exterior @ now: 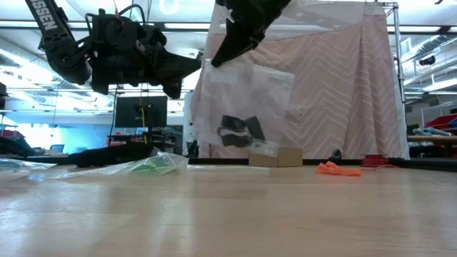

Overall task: Sort rubber bands
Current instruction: Close the transparent zip bag

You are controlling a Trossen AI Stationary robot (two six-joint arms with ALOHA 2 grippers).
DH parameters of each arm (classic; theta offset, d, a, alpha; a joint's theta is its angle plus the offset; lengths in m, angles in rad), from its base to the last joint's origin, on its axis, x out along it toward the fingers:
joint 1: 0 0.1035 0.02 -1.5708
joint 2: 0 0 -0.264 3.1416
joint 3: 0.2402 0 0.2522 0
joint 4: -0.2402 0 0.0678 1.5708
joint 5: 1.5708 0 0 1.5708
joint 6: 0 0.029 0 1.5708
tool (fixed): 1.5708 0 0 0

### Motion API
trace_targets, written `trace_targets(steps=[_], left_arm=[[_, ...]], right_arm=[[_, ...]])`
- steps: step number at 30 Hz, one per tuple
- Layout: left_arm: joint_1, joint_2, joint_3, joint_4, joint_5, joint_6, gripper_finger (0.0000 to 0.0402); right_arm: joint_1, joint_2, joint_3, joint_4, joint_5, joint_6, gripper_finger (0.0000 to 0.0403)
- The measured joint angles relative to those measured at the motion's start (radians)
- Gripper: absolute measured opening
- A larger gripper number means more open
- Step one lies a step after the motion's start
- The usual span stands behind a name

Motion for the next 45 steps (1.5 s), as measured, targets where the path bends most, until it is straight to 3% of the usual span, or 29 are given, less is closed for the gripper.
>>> trace_targets(steps=[8,20,45], left_arm=[[-0.001,0.000,0.001,0.070,0.052,-0.023,0.0077],[-0.002,0.000,0.001,0.073,0.018,-0.052,0.0078],[-0.003,0.000,0.002,0.132,0.049,-0.089,0.0078]], right_arm=[[0.000,0.000,0.000,0.028,-0.010,-0.009,0.0000],[0.007,0.000,0.000,0.111,-0.035,-0.030,0.0000],[0.007,0.000,0.000,0.110,-0.045,-0.037,0.0000]])
